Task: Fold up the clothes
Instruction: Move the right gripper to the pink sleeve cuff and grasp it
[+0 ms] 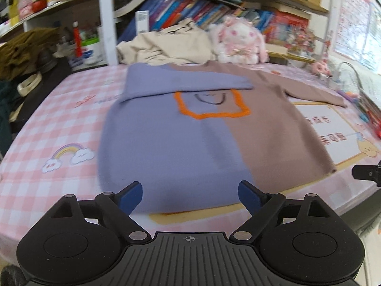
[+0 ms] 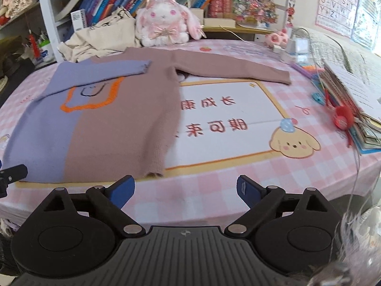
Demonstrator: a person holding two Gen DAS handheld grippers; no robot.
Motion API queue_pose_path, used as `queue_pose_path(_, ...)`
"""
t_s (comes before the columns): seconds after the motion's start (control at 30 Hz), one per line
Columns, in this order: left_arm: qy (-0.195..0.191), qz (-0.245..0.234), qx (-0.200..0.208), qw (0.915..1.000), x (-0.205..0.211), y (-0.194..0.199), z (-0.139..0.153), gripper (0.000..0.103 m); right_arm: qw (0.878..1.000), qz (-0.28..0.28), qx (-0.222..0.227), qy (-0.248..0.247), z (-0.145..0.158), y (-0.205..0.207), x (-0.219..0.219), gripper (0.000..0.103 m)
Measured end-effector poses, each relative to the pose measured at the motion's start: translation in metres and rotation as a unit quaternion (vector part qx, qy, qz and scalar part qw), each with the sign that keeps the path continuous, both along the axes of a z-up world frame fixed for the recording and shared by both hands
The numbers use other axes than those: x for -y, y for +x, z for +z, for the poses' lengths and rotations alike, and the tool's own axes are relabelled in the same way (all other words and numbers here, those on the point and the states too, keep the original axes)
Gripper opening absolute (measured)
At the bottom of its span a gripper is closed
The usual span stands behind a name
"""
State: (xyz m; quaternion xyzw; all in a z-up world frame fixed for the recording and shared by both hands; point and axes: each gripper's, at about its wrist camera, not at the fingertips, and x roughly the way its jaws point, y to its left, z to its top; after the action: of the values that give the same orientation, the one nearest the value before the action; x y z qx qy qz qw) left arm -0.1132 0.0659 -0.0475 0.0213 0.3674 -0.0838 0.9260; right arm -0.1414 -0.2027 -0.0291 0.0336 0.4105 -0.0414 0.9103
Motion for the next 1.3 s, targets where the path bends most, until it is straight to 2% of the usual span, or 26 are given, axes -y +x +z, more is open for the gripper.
queue_pose_path(0.27,0.002,-0.011,-0.002,0.9999,0.024,0.014,0.001,0.091,1.0,-0.012,-0.009,0.002,-0.005,0.012,0.022,0.094)
queue_pose_path(0.57,0.012,0.008,-0.013,0.9998,0.064,0.044,0.002,0.091,1.0,0.014,0.003,0.012,-0.012,0.054,0.065,0.095)
queue_pose_path(0.9,0.033,0.092,-0.018,0.9951,0.139,0.074,0.006,0.091,0.998,0.031,0.002,0.06,-0.02,0.14,0.16,0.095)
queue_pose_path(1.13,0.036,0.154,-0.017,0.9873,0.168,0.068,0.003,0.091,0.997,0.028,-0.002,0.078,-0.028,0.19,0.22,0.091)
queue_pose_path(1.3,0.044,0.194,-0.039,0.9793,0.177,0.061,0.001,0.091,0.996,-0.006,-0.002,0.088,-0.036,0.219,0.255,0.075)
